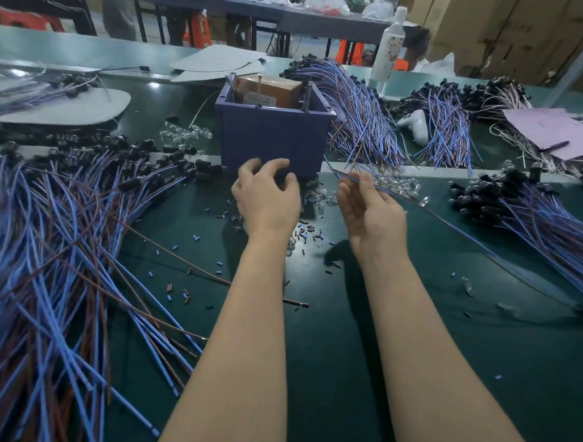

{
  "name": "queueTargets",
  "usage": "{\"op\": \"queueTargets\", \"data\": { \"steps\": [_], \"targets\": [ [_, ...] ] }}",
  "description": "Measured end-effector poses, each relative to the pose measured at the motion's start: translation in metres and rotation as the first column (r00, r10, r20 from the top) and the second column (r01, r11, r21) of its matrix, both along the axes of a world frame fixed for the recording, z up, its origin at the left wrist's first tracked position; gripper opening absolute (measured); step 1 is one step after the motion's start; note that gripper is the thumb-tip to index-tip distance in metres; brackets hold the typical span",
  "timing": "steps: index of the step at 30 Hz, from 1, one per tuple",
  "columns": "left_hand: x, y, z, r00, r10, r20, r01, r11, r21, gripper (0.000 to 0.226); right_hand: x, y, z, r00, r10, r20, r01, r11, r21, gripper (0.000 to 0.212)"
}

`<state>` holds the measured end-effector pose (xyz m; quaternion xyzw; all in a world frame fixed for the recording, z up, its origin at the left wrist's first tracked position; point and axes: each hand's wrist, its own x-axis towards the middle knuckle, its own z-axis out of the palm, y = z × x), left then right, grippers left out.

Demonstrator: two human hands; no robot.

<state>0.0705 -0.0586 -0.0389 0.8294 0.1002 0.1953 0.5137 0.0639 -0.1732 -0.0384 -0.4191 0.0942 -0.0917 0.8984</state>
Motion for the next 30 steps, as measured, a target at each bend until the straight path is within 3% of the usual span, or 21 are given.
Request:
{"op": "queueTargets", "data": {
  "steps": [2,6,11,15,16,18,20,21,23,24,26,28,30],
  "targets": [
    [0.0,-0.001,0.002,0.988,-0.135,0.077,0.143,0.983,-0.113,0.019,-0.001,-0.001,0.0,0.999,0.048,-0.014,-0.047,0.997,0.054,0.024],
    [-0.007,-0.016,0.001,0.839,-0.544,0.027,0.521,0.788,-0.329,0.014,-0.003,0.007,0.001,0.99,0.127,-0.063,-0.124,0.991,0.041,0.024],
    [-0.003,-0.024,0.001,0.897,-0.426,0.119,0.436,0.808,-0.396,0.01,-0.006,0.013,0.002,0.988,0.07,-0.139,-0.102,0.965,-0.24,0.028],
    [0.002,-0.019,0.003,0.946,-0.29,0.142,0.322,0.882,-0.345,0.015,-0.012,0.015,0.006,0.984,0.093,-0.149,-0.153,0.87,-0.469,0.036],
    [0.003,-0.016,0.003,0.964,-0.218,0.154,0.262,0.885,-0.386,0.017,-0.013,0.013,0.005,0.995,0.045,-0.089,-0.091,0.776,-0.624,0.037],
    [0.006,-0.007,0.004,0.988,-0.064,0.143,0.128,0.854,-0.503,0.019,-0.013,0.008,0.002,0.981,-0.093,0.173,0.196,0.448,-0.872,0.034],
    [0.008,0.001,0.002,0.992,0.066,0.11,0.009,0.821,-0.571,0.021,-0.013,0.003,0.0,0.915,-0.15,0.375,0.397,0.165,-0.903,0.026],
    [0.009,0.004,0.002,0.988,0.116,0.106,-0.032,0.805,-0.592,0.022,-0.011,0.002,-0.002,0.92,-0.13,0.369,0.38,0.073,-0.922,0.027],
    [0.009,0.005,0.002,0.976,0.185,0.118,-0.072,0.779,-0.623,0.021,-0.006,-0.002,-0.008,0.975,-0.07,0.212,0.209,-0.054,-0.976,0.033],
    [0.008,0.005,0.003,0.971,0.204,0.128,-0.078,0.772,-0.631,0.02,-0.005,-0.002,-0.011,0.989,-0.055,0.135,0.131,-0.072,-0.989,0.033],
    [0.007,0.004,0.005,0.964,0.21,0.161,-0.054,0.75,-0.659,0.015,-0.006,-0.002,-0.014,0.995,-0.026,0.096,0.096,-0.021,-0.995,0.029],
    [0.006,0.001,0.006,0.966,0.142,0.215,0.047,0.723,-0.689,0.008,-0.008,0.0,-0.012,0.989,-0.015,0.146,0.147,0.117,-0.982,0.025],
    [0.006,-0.005,0.005,0.977,-0.015,0.213,0.146,0.774,-0.616,0.005,-0.011,0.002,-0.009,0.981,-0.017,0.192,0.191,0.221,-0.956,0.02]
  ]
}}
